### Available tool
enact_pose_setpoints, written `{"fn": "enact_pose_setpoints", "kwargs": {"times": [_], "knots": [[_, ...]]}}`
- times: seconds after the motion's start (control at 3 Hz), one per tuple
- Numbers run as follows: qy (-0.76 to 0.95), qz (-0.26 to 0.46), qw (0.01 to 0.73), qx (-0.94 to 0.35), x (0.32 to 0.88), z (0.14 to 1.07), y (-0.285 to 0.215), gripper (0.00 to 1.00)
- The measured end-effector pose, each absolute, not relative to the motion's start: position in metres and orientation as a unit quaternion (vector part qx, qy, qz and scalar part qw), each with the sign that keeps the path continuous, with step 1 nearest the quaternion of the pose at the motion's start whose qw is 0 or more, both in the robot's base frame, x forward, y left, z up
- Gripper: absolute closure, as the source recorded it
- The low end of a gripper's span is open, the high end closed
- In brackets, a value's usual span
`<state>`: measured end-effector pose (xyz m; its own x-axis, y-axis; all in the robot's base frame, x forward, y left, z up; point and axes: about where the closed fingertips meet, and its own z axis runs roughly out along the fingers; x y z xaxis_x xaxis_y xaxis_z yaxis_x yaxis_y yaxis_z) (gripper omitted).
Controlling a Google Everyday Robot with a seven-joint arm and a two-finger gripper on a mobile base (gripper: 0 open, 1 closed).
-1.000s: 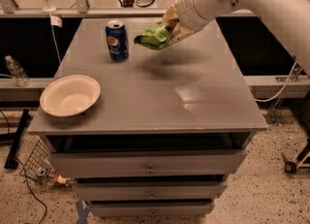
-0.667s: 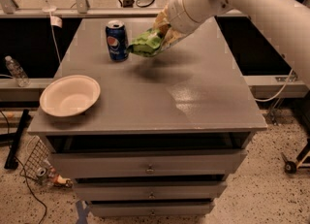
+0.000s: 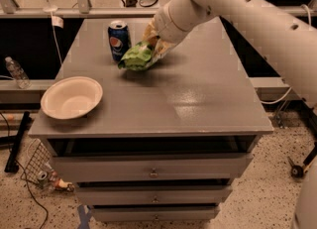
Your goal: Move green rice chip bag near pepsi can
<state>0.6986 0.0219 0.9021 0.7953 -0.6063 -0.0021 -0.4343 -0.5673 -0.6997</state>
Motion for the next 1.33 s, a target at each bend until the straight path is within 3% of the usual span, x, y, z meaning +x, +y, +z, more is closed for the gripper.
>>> {"fn": "enact_pose_setpoints", "kwargs": {"times": [0.67, 1.33], "knots": [[0.287, -0.106, 0.349, -0.886, 0.703, 0.881, 0.043, 1.0], [0.285, -0.102, 0.347, -0.888, 0.702, 0.876, 0.047, 0.5]]}}
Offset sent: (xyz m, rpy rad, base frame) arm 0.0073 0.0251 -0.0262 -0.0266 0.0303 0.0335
